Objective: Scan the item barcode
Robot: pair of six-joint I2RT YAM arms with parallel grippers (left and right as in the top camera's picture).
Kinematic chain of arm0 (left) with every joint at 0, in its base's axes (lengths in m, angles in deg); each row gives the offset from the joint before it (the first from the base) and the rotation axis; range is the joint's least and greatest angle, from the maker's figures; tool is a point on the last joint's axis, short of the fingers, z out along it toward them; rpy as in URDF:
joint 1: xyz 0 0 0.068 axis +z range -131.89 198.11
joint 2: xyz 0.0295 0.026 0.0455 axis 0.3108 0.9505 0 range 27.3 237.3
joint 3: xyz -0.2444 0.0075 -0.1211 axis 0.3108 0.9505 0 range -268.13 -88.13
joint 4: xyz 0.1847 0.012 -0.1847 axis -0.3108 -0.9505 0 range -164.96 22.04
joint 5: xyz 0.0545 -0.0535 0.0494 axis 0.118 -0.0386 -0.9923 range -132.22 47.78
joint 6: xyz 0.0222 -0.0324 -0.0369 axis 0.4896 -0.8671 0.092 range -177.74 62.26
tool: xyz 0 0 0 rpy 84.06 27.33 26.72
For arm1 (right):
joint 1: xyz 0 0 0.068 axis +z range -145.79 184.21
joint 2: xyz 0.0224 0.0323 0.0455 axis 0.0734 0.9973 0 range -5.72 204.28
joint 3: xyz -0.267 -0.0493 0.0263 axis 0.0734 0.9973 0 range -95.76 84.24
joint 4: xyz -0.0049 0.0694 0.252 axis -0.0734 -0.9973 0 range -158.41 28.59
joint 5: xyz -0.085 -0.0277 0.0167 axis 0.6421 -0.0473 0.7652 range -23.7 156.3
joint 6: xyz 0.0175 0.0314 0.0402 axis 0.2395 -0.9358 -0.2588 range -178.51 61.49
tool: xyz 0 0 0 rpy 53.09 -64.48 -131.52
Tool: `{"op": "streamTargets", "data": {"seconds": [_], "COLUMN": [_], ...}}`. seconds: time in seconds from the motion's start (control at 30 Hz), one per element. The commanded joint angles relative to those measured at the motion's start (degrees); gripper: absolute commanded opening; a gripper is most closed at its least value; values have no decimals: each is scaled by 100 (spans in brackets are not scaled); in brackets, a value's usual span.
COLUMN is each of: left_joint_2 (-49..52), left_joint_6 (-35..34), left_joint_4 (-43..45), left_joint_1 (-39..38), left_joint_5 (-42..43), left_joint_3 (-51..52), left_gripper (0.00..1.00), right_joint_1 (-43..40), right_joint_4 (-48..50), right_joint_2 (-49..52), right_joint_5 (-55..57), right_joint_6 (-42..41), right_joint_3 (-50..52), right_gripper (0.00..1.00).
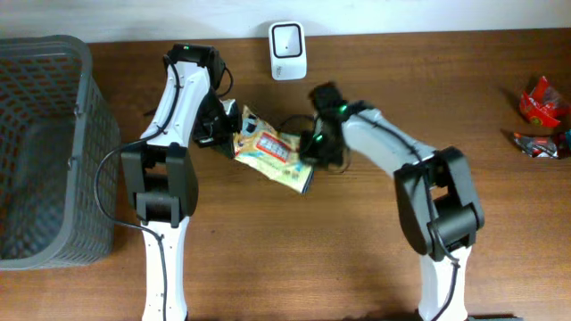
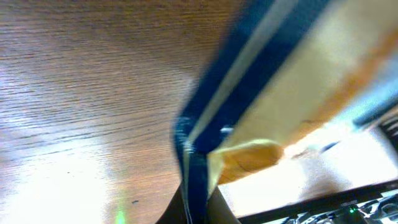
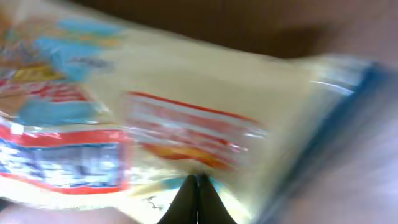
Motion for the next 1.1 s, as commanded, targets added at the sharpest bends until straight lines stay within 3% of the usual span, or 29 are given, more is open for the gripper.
{"op": "streamTargets", "data": {"seconds": [0.0, 0.07, 0.1, 0.13, 0.17, 0.2, 0.23, 0.33, 0.37, 0.4, 0.5, 0.57, 0.73, 0.9, 1.07], "left_joint_2": [-48, -225, -363, -452, -549, -601, -621, -621, -621, -621, -619, -619, -514, 116, 162], "left_joint_6": [-203, -308, -308, -308, -308, -308, -323, -562, -562, -564, -457, 122, 227, -4, -485], "left_joint_4": [-26, -26, -26, -26, -26, -24, -22, 243, 420, 627, 1198, 1360, 1803, 1775, 1132], "left_joint_1": [127, 131, 131, 118, 76, 46, 35, 70, 79, 79, 68, 7, -116, -92, -98], "left_joint_5": [-444, -581, -586, -586, -597, -728, -953, -1628, -1613, -1563, -713, -20, -216, -629, -1012], "left_joint_3": [-153, -153, -153, -153, -153, -153, -155, -190, -192, -192, -190, -190, -35, 129, 140], "left_gripper": [0, 0, 7, 22, 60, 89, 99, 96, 70, 0, 0, 0, 0, 0, 0], "right_joint_1": [-444, -535, -570, -581, -577, -560, -557, -555, -535, -459, -79, 205, 678, 549, 177], "right_joint_4": [-81, -79, -94, -166, -271, -321, -313, -2, 31, -7, 11, 140, 109, -168, -238], "right_joint_2": [223, 223, 223, 223, 223, 223, 223, 223, 225, 229, 299, 365, 787, 807, 800], "right_joint_5": [1082, 1167, 1047, 721, 120, -540, -1071, -2203, -2406, -2422, -2212, -1751, -861, 208, 675], "right_joint_6": [1403, 1624, 1620, 1620, 1620, 1589, 1370, 994, 997, 997, 603, 138, -595, -245, 61], "right_joint_3": [-229, -293, -343, -435, -603, -774, -920, -1027, -1027, -1025, -907, -787, -758, -758, -767], "right_gripper": [4, 4, 4, 4, 4, 4, 4, 4, 4, 4, 4, 4, 4, 4, 4]}}
